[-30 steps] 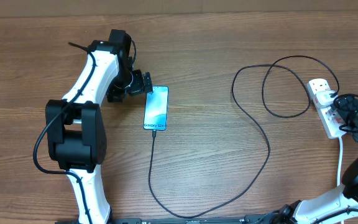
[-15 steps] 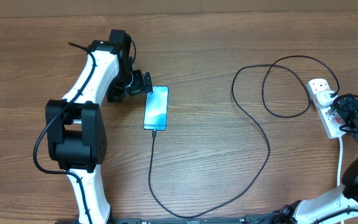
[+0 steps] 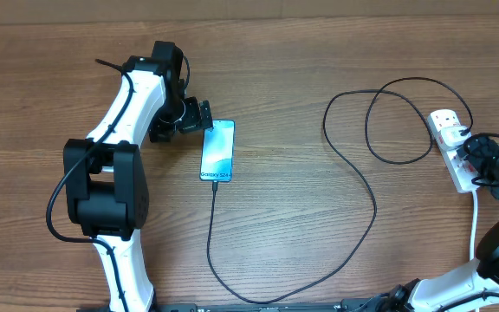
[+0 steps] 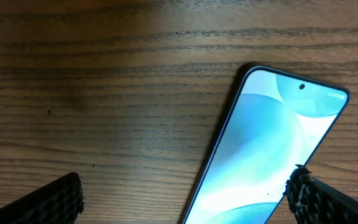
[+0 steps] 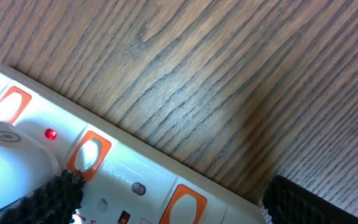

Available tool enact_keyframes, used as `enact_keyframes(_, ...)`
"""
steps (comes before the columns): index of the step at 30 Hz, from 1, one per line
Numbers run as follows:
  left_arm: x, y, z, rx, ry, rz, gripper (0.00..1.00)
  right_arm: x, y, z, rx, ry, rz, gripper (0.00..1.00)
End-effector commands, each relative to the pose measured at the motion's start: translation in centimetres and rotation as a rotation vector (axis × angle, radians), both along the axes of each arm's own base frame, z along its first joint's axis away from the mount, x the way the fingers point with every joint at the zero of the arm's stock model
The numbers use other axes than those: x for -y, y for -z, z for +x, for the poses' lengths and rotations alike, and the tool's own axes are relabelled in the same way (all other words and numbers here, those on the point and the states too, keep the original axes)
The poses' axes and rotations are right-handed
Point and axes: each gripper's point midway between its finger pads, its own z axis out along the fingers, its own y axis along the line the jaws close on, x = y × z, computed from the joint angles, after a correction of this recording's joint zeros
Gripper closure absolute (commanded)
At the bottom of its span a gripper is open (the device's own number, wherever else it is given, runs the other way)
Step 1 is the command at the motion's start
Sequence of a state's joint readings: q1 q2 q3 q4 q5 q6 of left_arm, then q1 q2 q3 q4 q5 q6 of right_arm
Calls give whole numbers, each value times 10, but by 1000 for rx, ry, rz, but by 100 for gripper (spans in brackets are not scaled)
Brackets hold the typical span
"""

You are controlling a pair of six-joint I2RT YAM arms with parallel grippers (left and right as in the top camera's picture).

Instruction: Plug charger to phone and switch on socket

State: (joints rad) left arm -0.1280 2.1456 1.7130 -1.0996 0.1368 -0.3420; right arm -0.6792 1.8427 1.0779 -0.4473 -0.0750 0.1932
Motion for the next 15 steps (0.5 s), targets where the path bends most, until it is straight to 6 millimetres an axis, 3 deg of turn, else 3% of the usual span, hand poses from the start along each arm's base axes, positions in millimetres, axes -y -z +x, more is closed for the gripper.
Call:
enact_keyframes(1, -6, -12, 8, 38, -24, 9, 0, -18, 15, -3, -27, -60, 41, 5)
enact_keyframes(8, -6, -12, 8, 38, -24, 9, 0, -3, -14, 10, -4, -52, 0, 7)
enact_keyframes(15, -6, -12, 8, 38, -24, 9, 0, 15, -73, 18, 19, -27, -86, 9)
